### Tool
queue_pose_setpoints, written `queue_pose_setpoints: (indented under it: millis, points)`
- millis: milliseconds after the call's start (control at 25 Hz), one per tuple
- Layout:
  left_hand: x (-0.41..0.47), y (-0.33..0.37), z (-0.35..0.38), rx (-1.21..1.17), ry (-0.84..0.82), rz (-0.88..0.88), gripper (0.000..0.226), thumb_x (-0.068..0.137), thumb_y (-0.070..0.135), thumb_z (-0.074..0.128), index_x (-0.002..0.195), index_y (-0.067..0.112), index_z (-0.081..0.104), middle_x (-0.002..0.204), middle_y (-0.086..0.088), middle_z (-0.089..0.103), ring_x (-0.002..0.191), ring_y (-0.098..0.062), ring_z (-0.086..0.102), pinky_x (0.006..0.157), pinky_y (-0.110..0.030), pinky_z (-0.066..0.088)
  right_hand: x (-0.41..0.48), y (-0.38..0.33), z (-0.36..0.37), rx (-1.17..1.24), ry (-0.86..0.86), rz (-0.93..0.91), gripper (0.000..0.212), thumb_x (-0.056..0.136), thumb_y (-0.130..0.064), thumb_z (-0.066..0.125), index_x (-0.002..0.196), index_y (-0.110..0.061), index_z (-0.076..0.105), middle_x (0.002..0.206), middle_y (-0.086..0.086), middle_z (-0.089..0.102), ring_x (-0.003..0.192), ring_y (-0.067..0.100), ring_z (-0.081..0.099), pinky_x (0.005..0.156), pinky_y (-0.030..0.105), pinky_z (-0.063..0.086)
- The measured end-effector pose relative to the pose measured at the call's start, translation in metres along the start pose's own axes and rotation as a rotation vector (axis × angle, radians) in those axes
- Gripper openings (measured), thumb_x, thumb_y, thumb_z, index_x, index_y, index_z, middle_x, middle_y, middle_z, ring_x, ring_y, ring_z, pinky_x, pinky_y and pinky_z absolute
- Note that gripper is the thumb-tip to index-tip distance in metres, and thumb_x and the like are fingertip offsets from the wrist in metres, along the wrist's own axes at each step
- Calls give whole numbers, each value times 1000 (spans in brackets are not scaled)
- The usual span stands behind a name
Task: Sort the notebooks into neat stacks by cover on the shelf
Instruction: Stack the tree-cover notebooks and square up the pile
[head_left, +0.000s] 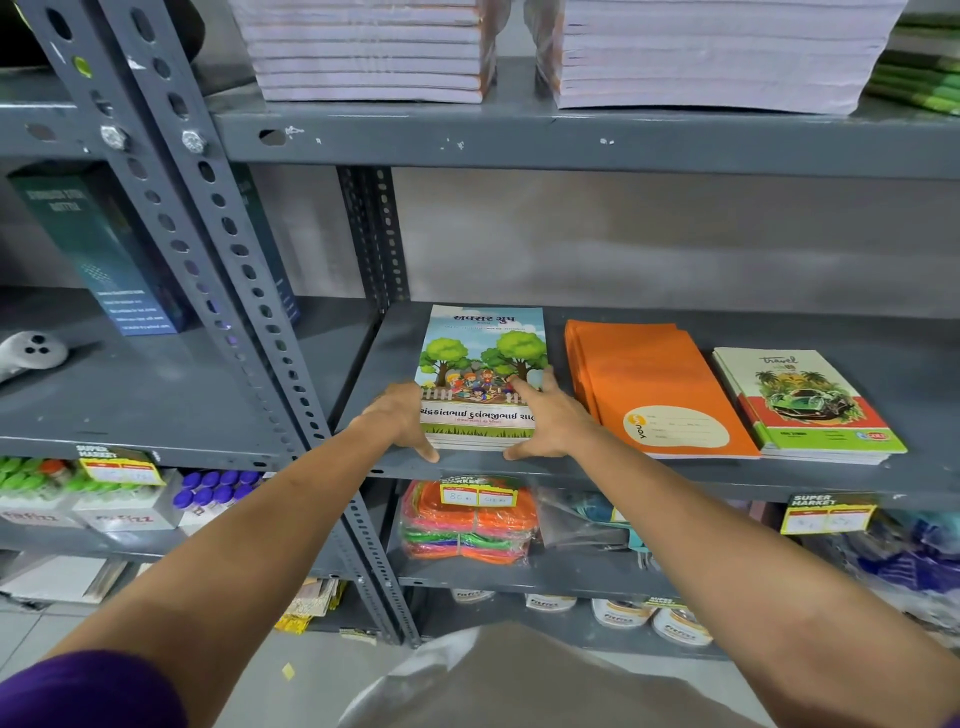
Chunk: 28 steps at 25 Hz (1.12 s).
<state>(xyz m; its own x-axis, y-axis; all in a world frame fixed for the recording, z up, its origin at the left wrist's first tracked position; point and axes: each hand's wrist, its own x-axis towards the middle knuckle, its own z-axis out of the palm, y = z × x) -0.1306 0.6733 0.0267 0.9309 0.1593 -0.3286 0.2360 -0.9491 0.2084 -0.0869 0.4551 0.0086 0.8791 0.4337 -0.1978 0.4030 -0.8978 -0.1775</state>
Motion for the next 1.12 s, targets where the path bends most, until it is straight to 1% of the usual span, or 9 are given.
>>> queue_pose_setpoints:
  millis: [80, 160, 520, 640, 720, 800, 920, 1000, 1120]
  points:
    - [1, 0, 1, -27, 39, -8, 73, 43, 36, 96, 101, 14, 59, 102, -4, 64, 90, -21, 62, 83, -34, 55, -1, -1, 2, 65, -7, 39, 124, 62, -55, 82, 153, -18, 6, 159, 22, -5, 135, 38, 40, 108, 40, 39]
    - [0, 0, 1, -40, 54, -30, 72, 42, 35, 97, 100, 13, 60, 100, -5, 63, 91, -22, 63, 82, -35, 57, -1, -3, 3, 67, 11, 50, 130, 61, -54, 84, 152, -13, 2, 158, 24, 7, 133, 38, 42, 105, 39, 41]
    - [-10, 1, -1, -81, 89, -90, 60, 52, 30, 95, 91, 13, 52, 93, -3, 53, 84, -21, 55, 73, -30, 50, -2, -9, -3, 117, 34, 47, 133, 58, -43, 89, 153, -20, -2, 154, 23, 22, 131, 39, 43, 102, 43, 42]
    - [-9, 0, -7, -80, -25, -77, 51, 57, 31, 92, 86, 18, 52, 87, 2, 55, 84, -18, 54, 72, -25, 44, 0, -5, -4, 183, -40, 75, 148, 49, -50, 91, 151, -20, -12, 159, 18, 6, 143, 38, 23, 113, 48, 31]
    - [-5, -5, -15, -211, -188, -76, 46, 59, 29, 92, 89, 19, 58, 90, 5, 63, 89, -15, 58, 71, -22, 47, -3, -3, -8, 285, -64, 117, 149, 48, -60, 87, 152, -16, -11, 159, 14, 6, 145, 35, 17, 116, 47, 26]
    - [2, -11, -22, -457, -247, -98, 51, 64, 23, 89, 106, 16, 59, 106, 2, 65, 104, -17, 59, 84, -28, 51, -5, -2, -15, 493, -40, 209, 131, 62, -67, 75, 152, -10, 0, 158, 12, 16, 144, 32, 22, 114, 43, 29]
    - [18, -13, -13, -743, -91, -190, 36, 84, 15, 72, 115, 5, 57, 114, -7, 66, 106, -22, 61, 92, -34, 51, -6, -6, -21, 703, 50, 361, 71, 94, -54, 46, 137, 2, 40, 141, 17, 47, 123, 30, 49, 89, 33, 41]
    - [27, -15, -1, -692, 69, -220, 24, 92, 18, 62, 111, 4, 64, 113, -11, 69, 102, -25, 66, 92, -37, 54, -4, -10, -20, 709, 119, 419, 48, 102, -36, 37, 123, 3, 53, 126, 18, 58, 106, 30, 56, 77, 30, 40]
    - [29, -15, 5, -596, 184, -223, 21, 93, 21, 60, 103, 6, 72, 106, -10, 72, 97, -27, 68, 90, -39, 56, -2, -18, -14, 672, 163, 484, 35, 101, -21, 41, 119, 6, 55, 123, 20, 60, 112, 33, 58, 83, 34, 47]
